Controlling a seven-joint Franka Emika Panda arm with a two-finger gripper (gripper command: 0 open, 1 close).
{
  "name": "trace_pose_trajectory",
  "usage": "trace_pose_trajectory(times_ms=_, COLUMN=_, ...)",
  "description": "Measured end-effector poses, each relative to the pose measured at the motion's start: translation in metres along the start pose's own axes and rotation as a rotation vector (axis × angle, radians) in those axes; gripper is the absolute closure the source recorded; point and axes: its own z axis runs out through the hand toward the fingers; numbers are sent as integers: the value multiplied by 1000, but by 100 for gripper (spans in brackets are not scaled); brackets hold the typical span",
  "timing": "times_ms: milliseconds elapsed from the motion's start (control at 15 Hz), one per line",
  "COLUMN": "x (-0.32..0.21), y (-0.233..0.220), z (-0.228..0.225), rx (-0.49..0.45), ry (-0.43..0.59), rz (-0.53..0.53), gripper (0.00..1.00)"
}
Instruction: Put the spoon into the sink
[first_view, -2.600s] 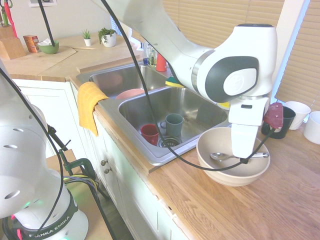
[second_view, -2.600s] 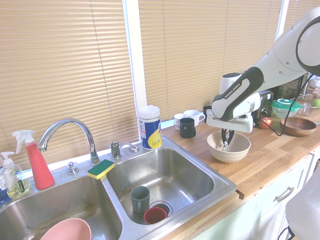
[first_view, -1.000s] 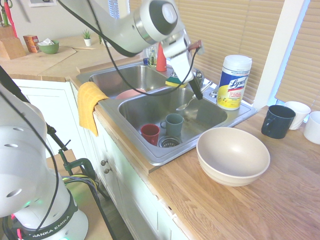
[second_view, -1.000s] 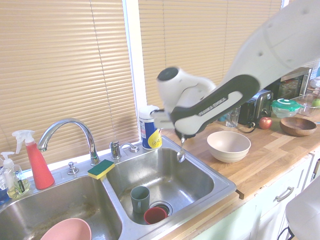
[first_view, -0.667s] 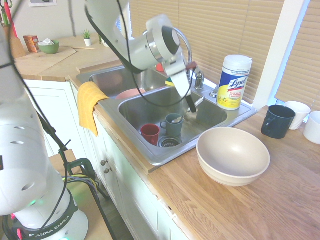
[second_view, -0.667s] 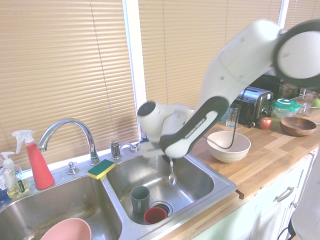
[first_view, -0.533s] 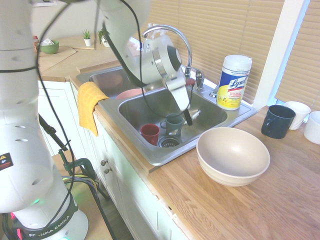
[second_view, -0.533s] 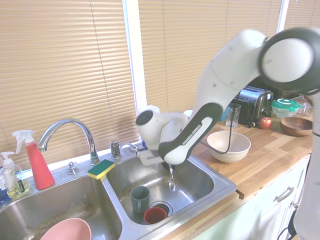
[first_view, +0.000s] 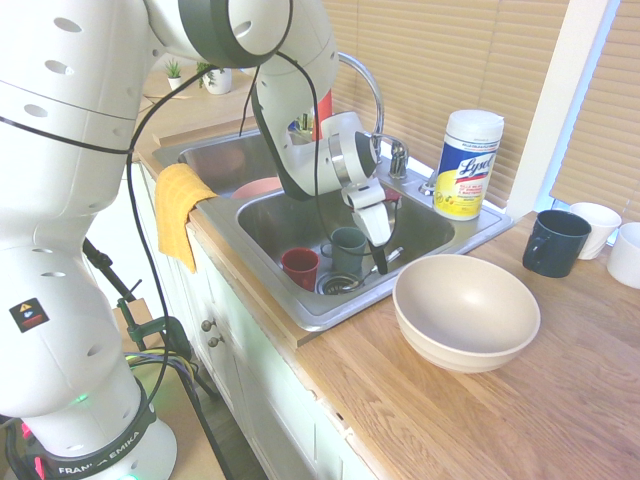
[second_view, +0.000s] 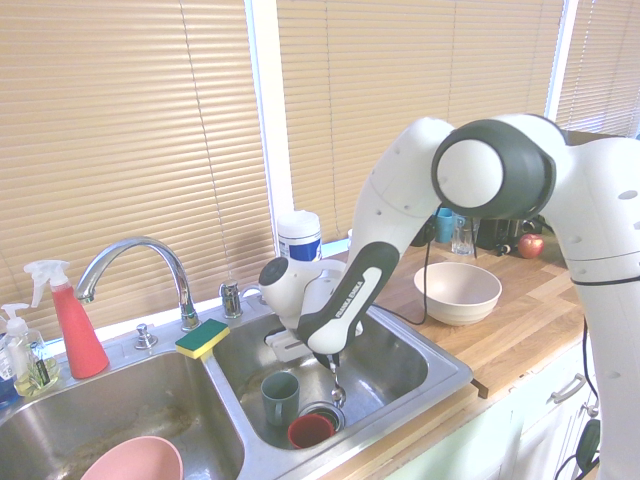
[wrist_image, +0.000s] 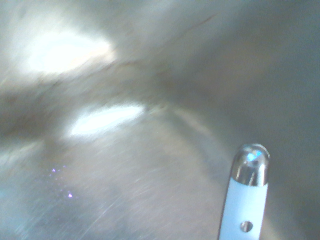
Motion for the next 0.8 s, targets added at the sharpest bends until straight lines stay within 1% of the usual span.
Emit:
trace_pose_trajectory(times_ms=200, x=0, y=-4, z=9, rx=-27, ry=-22, rz=-6, gripper=100)
trace_pose_trajectory(times_ms=533, x=-1, y=-6, z=37, rx=-116, ry=-56, rz=-14, gripper=100)
trace_pose_trajectory(times_ms=800, x=-3, y=-10, z=44, rx=-148, ry=-74, rz=-8, gripper=100)
